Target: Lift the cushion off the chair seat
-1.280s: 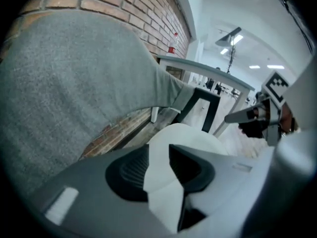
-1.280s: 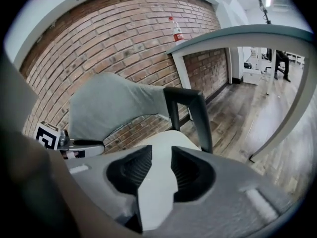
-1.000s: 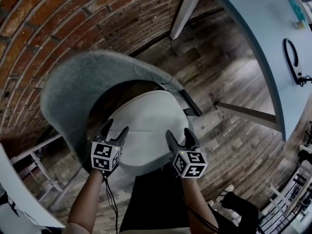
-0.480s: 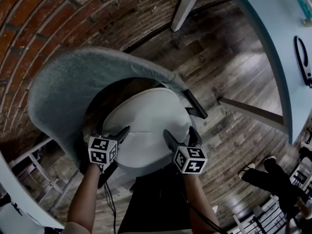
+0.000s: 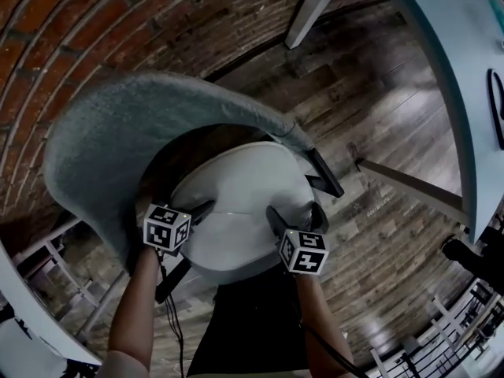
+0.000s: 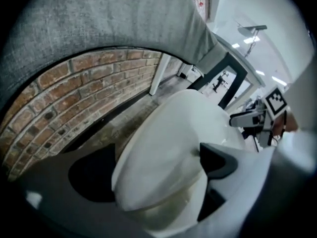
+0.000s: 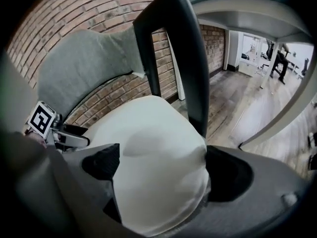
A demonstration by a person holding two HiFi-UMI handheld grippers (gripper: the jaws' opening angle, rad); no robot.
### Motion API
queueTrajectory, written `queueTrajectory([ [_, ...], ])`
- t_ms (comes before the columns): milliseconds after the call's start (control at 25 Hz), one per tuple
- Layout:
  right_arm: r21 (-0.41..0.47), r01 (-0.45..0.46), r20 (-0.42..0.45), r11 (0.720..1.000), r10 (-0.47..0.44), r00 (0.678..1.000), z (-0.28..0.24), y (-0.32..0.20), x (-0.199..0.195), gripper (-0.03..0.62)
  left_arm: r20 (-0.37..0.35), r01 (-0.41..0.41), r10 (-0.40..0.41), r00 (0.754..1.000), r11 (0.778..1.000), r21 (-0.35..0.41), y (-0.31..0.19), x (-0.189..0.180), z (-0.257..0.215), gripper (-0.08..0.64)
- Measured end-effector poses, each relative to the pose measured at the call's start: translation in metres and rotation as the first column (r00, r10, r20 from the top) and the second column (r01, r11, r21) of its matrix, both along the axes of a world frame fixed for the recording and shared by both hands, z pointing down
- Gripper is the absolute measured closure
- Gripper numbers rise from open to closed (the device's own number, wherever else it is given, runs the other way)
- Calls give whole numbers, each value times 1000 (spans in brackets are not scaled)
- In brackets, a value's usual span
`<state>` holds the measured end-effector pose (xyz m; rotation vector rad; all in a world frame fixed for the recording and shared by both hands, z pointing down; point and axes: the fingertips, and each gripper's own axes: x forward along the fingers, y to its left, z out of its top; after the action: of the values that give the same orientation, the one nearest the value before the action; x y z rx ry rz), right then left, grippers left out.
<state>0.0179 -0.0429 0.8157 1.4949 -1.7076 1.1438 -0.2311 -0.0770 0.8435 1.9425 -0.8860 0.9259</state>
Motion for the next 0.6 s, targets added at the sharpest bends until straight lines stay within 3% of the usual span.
queueTrajectory([
  [160, -23, -13, -40, 1000, 12, 999, 7, 0, 5, 51, -11, -8, 8, 1000, 1000, 0, 0, 0, 3, 53],
  [360, -34, -22, 40, 999, 23, 999, 11, -1, 4, 51, -36, -14, 13, 999, 999, -31, 0, 0, 5, 54],
  [600, -34, 47, 120, 998, -43, 992, 4, 4, -3, 51, -43, -38, 35, 998, 997, -62, 4, -3, 3, 57],
])
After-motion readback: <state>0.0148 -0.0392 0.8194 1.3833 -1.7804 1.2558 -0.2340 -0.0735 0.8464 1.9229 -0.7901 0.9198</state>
